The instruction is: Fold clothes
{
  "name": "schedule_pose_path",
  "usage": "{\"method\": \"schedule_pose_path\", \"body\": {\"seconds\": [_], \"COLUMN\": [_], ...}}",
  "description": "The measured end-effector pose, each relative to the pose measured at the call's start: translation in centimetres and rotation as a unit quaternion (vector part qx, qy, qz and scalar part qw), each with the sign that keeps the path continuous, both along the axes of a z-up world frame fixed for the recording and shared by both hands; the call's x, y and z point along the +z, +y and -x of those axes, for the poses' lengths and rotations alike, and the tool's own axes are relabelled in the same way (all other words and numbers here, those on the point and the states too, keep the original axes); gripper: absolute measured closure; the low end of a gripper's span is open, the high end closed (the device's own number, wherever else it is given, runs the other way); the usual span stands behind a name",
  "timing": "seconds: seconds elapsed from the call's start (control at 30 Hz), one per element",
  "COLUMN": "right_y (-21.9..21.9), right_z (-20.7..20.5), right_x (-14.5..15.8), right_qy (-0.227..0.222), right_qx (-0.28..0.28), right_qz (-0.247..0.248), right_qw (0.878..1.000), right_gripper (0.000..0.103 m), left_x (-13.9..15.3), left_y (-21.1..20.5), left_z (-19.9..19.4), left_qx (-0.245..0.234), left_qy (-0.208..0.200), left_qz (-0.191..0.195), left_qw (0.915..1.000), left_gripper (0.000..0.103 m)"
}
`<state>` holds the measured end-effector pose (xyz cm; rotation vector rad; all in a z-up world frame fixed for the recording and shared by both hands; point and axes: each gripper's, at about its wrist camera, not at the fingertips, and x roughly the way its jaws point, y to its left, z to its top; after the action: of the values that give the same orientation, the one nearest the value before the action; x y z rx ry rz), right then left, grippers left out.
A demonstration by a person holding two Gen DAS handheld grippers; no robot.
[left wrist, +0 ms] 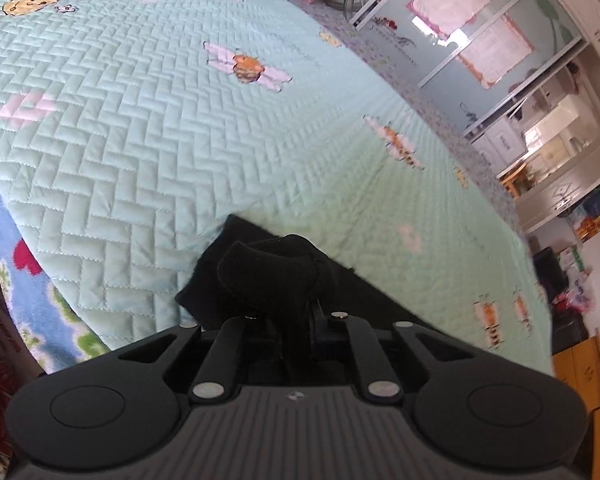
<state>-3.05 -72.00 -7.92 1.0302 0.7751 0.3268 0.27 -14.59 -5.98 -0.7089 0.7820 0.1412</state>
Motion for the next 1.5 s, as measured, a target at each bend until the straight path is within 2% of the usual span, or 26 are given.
{"method": "schedule_pose_path", "body": {"seconds": [0.17,0.37,0.4,0.43,0.5,0.53,0.57,0.6,0.63,0.7,0.83,1.03,1.13,1.3,1.37,1.4,1.43,1.5], "right_y": [-0.1,0.0,0.0,-0.1,-0.1,0.0,0.1,0.2,-0.1,0.1,-0.4,-1.1,-1.1,-1.4,-1.7,-1.9,-2.0,-2.3], "right_z": [0.1,-0.2,-0.2,-0.2,-0.1,-0.1,-0.1,-0.1,-0.1,-0.2,0.1,0.5,0.5,0.6,0.8,0.9,1.0,1.1], "right_x": [-0.5,-1.9,-2.1,-2.3,-2.7,-2.8,-2.8,-2.8,-2.9,-2.9,-2.8,-3.2,-3.4,-3.6,-3.8,-4.0,-4.2,-4.6], "right_qy": [0.013,0.043,0.048,0.053,0.059,0.061,0.061,0.061,0.061,0.061,0.059,0.061,0.063,0.057,0.051,0.049,0.051,0.053], "right_qx": [0.006,0.005,0.004,0.003,0.001,0.0,0.0,0.0,0.001,0.0,0.006,0.004,0.003,-0.001,-0.009,-0.014,-0.021,-0.035], "right_qz": [0.013,-0.002,-0.002,-0.003,-0.006,-0.007,-0.007,-0.006,-0.006,-0.007,0.0,-0.011,-0.017,-0.032,-0.055,-0.065,-0.072,-0.085], "right_qw": [1.0,0.999,0.999,0.999,0.998,0.998,0.998,0.998,0.998,0.998,0.998,0.998,0.998,0.998,0.997,0.997,0.996,0.994], "right_gripper": [0.1,0.096,0.096,0.096,0.096,0.096,0.096,0.096,0.096,0.096,0.096,0.096,0.096,0.096,0.095,0.093,0.086,0.083], "left_x": [-1.5,-2.0,-1.3,-0.4,2.2,3.4,2.8,1.8,0.1,-2.3,-1.9,-1.5,-0.9,-0.7,-0.9,-1.0,-1.3,-1.4], "left_y": [0.3,1.6,1.4,1.1,-0.9,-2.0,-2.0,-1.8,-0.9,0.6,0.9,2.7,3.3,2.9,2.5,2.3,2.3,2.1], "left_z": [-0.1,0.3,0.4,0.6,0.9,1.0,0.4,-0.3,-0.9,-0.6,-0.2,1.1,1.2,1.5,1.5,1.4,1.3,1.2], "left_qx": [-0.008,0.011,0.011,0.01,-0.03,-0.053,-0.058,-0.059,-0.044,-0.021,-0.026,0.024,0.044,0.04,0.032,0.03,0.031,0.035], "left_qy": [0.014,0.004,-0.012,-0.029,-0.095,-0.12,-0.098,-0.066,-0.026,-0.005,-0.008,-0.028,-0.035,-0.034,-0.034,-0.034,-0.034,-0.033], "left_qz": [-0.002,0.071,0.067,0.059,-0.027,-0.077,-0.084,-0.083,-0.053,0.003,0.01,0.069,0.054,0.052,0.063,0.069,0.071,0.07], "left_qw": [0.9999,0.9974,0.9976,0.9978,0.9947,0.9885,0.9899,0.9926,0.9973,0.9998,0.9996,0.9969,0.9969,0.9973,0.9969,0.9966,0.9964,0.9964], "left_gripper": [0.091,0.082,0.082,0.082,0.082,0.077,0.077,0.077,0.08,0.081,0.081,0.073,0.069,0.069,0.062,0.059,0.056,0.054]}}
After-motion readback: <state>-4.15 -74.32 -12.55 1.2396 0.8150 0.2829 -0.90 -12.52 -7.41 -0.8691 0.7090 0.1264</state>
